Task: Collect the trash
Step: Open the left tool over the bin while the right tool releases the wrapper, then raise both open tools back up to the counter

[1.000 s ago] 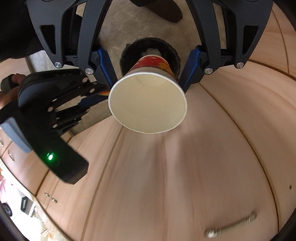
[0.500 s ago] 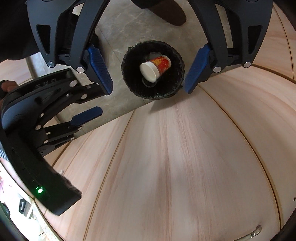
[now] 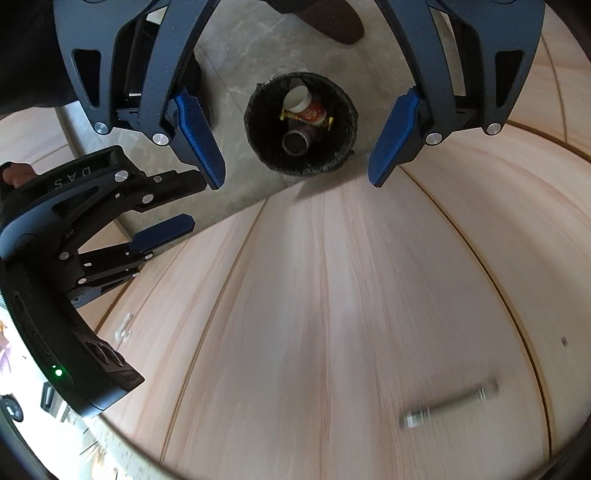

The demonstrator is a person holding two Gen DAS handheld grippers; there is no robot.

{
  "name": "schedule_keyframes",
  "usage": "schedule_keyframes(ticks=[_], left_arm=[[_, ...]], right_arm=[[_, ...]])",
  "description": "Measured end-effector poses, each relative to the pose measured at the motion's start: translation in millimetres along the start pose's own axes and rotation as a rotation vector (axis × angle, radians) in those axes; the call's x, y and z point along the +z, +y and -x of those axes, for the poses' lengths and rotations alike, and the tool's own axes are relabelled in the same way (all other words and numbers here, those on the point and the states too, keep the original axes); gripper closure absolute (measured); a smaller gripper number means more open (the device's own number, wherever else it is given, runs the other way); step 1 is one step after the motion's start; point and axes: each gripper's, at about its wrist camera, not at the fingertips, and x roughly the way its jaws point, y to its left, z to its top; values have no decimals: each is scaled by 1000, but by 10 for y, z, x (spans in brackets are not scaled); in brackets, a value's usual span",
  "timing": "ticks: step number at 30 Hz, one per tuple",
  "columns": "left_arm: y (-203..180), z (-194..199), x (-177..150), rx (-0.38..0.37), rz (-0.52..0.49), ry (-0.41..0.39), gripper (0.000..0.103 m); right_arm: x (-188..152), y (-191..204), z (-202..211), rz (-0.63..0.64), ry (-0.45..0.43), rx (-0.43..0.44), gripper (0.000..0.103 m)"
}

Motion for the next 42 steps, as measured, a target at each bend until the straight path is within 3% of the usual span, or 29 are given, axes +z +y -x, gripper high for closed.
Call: schedule_keyframes(ticks=[14,22,28,31,37,42], left_arm=[[-12,1036,634,25,-17,-223,26],[48,1566,1262,98,-3,-408,26],[180,1756,1875,136,23,-427,26],[264,1797,2163,136,31,-430,26],[477,1761,2764,135,46,-455,26],[678,1602,3339,147,45,-466,26]], right_arm=[[171,259,1244,70,-219,34,59],[464,255,2166,95,-429,57,59],[864,210,2701,142,-564,40,59],[1072,124,2820,149,-592,26,59],[1623,-156,2991,104,-635,-73,59],[2279,-496,3023,37,-639,-176,59]])
